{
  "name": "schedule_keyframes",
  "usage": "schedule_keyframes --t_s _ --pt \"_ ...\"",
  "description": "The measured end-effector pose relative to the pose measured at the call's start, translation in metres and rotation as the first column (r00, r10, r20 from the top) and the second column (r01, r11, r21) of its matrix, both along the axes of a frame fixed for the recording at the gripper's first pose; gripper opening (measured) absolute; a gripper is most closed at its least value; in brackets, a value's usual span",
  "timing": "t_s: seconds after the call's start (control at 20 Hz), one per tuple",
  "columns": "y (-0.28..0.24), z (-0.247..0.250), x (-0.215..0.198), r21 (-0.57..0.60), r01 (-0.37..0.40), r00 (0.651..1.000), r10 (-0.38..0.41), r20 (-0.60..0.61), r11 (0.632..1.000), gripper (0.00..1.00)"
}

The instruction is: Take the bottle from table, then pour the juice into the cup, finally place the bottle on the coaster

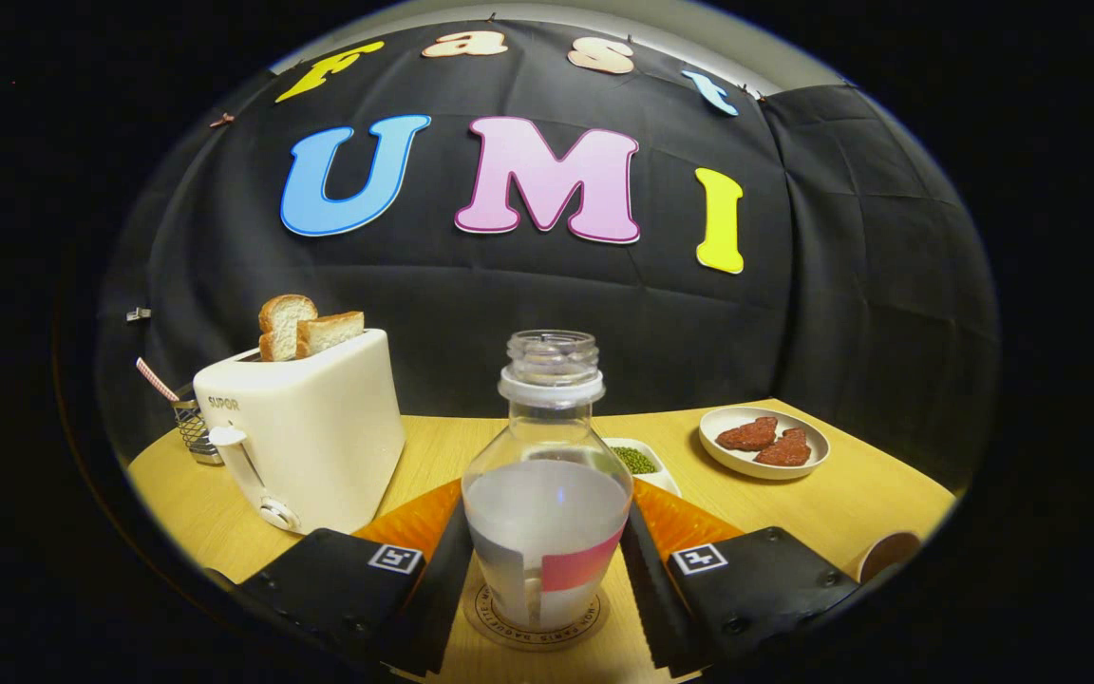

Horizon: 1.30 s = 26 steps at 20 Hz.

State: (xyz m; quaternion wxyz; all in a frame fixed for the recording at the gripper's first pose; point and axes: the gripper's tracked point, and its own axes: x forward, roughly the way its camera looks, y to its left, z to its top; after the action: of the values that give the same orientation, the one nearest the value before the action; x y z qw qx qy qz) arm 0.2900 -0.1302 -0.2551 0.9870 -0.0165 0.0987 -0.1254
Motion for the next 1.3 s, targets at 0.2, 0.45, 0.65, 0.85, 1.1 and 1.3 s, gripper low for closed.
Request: schedule_keyframes --t_s 0.2,0.45,0.65,0.85,1.1,1.3 --pt "0.002 0.012 -0.006 0.000 -0.016 1.000 0.016 0.018 1.000 0.99" --pt "0.009 0.046 -0.040 0.000 -0.016 0.999 0.016 0.036 1.000 0.98" --pt "0.018 0.088 -0.082 -0.014 -0.013 0.998 0.014 0.055 1.000 0.98" --pt "0.029 0.149 -0.128 0.005 -0.014 0.995 0.014 0.095 1.000 0.97" --pt "0.058 0.218 -0.181 0.004 -0.047 0.988 0.046 0.148 0.999 0.97" --pt "0.088 0.243 -0.216 -0.066 -0.076 0.987 0.085 0.139 0.995 0.97"
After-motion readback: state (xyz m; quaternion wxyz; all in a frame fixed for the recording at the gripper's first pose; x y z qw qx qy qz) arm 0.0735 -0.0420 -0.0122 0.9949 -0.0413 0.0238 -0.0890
